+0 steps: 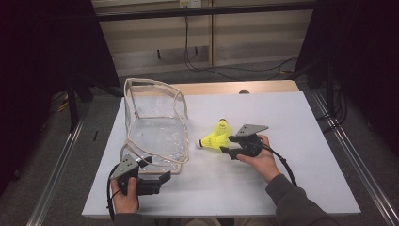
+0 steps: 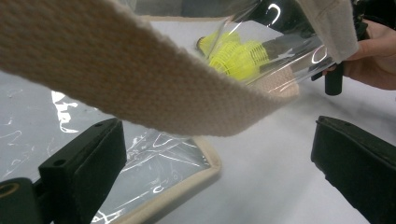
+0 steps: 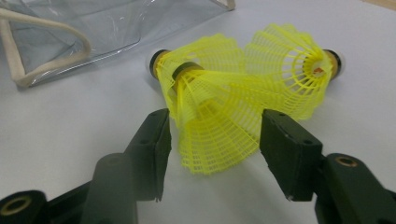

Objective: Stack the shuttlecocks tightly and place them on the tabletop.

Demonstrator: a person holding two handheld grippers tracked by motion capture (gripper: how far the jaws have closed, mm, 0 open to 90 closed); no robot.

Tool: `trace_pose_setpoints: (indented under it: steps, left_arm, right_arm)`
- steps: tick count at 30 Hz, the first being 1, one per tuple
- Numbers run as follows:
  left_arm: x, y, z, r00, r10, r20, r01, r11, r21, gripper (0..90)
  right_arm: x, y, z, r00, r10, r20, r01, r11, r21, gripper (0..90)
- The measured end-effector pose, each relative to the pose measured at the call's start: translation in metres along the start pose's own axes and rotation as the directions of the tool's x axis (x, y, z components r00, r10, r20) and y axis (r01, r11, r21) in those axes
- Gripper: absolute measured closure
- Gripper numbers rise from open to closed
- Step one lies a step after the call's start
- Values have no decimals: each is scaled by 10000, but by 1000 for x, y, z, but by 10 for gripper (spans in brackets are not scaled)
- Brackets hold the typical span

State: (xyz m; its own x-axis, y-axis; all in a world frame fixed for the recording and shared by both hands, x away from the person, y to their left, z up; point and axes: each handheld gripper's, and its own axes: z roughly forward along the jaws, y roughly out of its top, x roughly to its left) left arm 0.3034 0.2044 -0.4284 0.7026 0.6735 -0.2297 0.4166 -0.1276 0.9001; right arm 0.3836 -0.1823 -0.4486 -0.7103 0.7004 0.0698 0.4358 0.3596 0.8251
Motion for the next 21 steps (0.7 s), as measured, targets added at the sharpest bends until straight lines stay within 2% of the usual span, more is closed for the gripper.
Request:
trace_pose_setpoints:
  steps: [8, 21]
  left_arm:
    - [0, 0, 0, 10000, 29, 25, -29, 10000, 9, 34]
    - [-1, 0, 0, 10000, 27, 3, -27, 10000, -2, 34]
  right_arm:
    - [-5, 1, -12, 9998, 115, 152, -113, 9998, -139, 357]
    - [-17, 5, -23, 9950, 350, 939, -323, 9990, -301, 262]
